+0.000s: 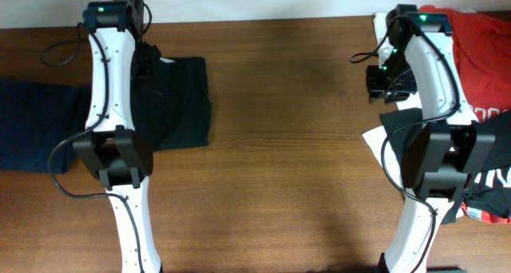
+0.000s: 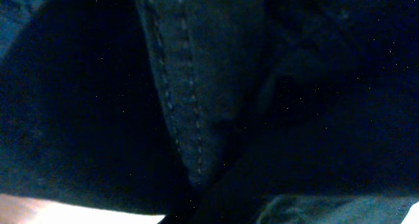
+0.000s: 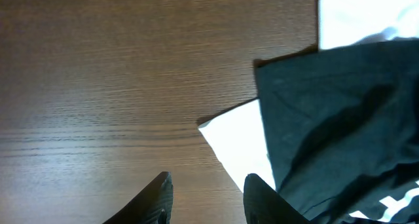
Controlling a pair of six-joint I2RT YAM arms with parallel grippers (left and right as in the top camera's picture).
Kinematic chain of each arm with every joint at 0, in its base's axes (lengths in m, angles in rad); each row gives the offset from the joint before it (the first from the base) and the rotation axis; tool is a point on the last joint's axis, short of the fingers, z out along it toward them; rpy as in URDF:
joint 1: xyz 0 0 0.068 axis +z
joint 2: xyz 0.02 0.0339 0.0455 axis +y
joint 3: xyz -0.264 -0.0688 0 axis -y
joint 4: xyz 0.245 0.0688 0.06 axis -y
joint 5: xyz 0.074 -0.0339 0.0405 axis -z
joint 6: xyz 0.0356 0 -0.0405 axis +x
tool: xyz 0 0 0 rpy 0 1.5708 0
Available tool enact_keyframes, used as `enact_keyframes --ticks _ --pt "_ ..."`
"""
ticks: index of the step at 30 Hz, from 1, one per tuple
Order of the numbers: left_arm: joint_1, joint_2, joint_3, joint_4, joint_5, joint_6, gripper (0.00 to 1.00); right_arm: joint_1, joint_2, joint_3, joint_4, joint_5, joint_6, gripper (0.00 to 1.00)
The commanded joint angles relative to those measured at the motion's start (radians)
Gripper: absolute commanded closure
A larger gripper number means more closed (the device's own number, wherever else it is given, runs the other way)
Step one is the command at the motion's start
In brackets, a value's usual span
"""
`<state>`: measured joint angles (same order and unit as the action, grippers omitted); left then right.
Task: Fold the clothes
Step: 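Grasp the folded shorts with the left gripper and carry them left, then place the shorts on the navy garment and open the left gripper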
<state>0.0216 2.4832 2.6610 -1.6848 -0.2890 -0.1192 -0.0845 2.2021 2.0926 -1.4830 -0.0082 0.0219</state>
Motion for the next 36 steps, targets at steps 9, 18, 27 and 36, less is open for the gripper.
enact_keyframes --ticks 9,18,27,36 --pt "0.132 -0.602 -0.488 0.074 -0.059 0.114 1.00 -0.013 -0.032 0.021 -0.031 -0.008 -0.006 0.61" --pt "0.257 -0.560 -0.593 0.498 -0.055 0.405 1.00 -0.013 -0.032 0.021 -0.040 -0.037 -0.006 0.61" --pt "0.363 -0.457 -0.593 0.549 -0.055 0.401 1.00 -0.013 -0.032 0.021 -0.034 -0.037 -0.006 0.61" --pt "0.467 -0.387 -0.593 0.729 -0.055 0.401 0.98 -0.013 -0.032 0.021 -0.035 -0.037 -0.006 0.61"
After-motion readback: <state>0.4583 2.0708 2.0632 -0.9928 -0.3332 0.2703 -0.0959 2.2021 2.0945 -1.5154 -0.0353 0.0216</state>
